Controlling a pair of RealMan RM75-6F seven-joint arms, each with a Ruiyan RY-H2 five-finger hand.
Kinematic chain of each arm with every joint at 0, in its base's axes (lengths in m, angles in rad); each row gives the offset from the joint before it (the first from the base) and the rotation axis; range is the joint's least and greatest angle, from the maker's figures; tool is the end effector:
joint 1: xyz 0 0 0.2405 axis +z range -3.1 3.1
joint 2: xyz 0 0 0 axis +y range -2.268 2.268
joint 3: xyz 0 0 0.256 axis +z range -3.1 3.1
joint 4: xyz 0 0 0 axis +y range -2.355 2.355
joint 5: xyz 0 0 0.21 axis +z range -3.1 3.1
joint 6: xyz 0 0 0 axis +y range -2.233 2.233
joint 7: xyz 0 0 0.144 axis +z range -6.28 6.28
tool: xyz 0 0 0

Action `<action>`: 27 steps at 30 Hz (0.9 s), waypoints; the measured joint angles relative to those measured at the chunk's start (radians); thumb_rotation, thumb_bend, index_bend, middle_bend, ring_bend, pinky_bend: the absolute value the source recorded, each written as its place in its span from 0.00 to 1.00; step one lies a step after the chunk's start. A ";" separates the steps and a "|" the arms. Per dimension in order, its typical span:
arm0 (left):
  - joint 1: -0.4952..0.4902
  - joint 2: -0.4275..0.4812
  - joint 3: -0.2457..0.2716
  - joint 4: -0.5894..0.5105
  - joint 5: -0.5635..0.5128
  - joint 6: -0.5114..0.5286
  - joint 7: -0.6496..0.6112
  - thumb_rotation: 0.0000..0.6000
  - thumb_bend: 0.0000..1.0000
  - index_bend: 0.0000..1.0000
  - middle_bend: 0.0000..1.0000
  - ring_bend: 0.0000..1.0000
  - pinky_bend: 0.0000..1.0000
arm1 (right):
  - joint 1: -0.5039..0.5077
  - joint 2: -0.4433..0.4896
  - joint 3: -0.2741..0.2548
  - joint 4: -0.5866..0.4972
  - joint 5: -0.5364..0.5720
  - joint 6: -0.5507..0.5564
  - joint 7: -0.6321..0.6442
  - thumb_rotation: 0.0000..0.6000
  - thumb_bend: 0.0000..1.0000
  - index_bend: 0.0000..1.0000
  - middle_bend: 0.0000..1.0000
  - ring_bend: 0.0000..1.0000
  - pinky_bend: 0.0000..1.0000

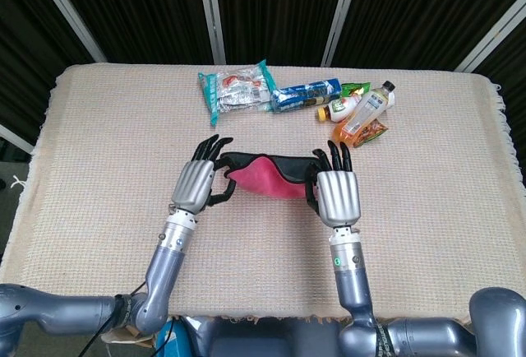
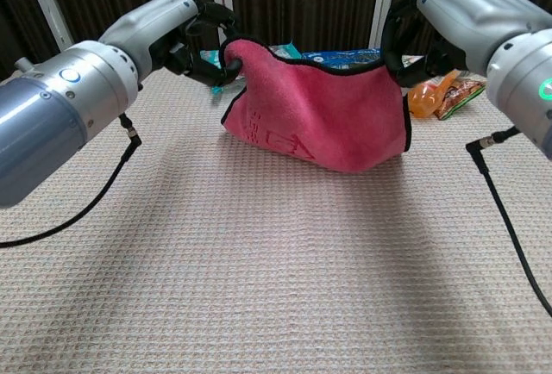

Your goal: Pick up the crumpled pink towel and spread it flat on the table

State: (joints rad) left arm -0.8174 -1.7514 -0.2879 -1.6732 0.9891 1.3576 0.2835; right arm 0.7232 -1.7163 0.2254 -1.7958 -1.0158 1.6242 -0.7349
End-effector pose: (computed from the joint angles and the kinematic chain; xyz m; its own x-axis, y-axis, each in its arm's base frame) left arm -0.0491 0.3197 -0.0151 -0.0753 0.1409 0.9872 0.9559 -0.2716 0.1117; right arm -0.0810 -0.2942 0.0197 0.2862 0.0916 0.9538 -0.9457 -0.1331 0.2965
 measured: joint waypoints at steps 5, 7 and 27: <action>0.055 0.011 0.052 -0.049 0.052 0.030 -0.008 1.00 0.52 0.65 0.11 0.00 0.00 | -0.048 -0.010 -0.055 -0.028 -0.051 0.031 -0.008 1.00 0.54 0.60 0.27 0.10 0.06; 0.075 0.016 0.074 -0.061 0.069 0.037 -0.010 1.00 0.53 0.65 0.11 0.00 0.00 | -0.067 -0.012 -0.075 -0.035 -0.068 0.041 -0.009 1.00 0.54 0.60 0.27 0.10 0.06; 0.233 0.025 0.243 -0.104 0.263 0.082 -0.028 1.00 0.52 0.65 0.11 0.00 0.00 | -0.239 -0.012 -0.232 -0.036 -0.243 0.051 0.052 1.00 0.54 0.60 0.27 0.10 0.06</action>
State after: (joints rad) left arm -0.5842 -1.7266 -0.0454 -1.7775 1.2517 1.4401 0.2553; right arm 0.4843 -1.7286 -0.0066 -1.8322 -1.2588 1.6755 -0.6828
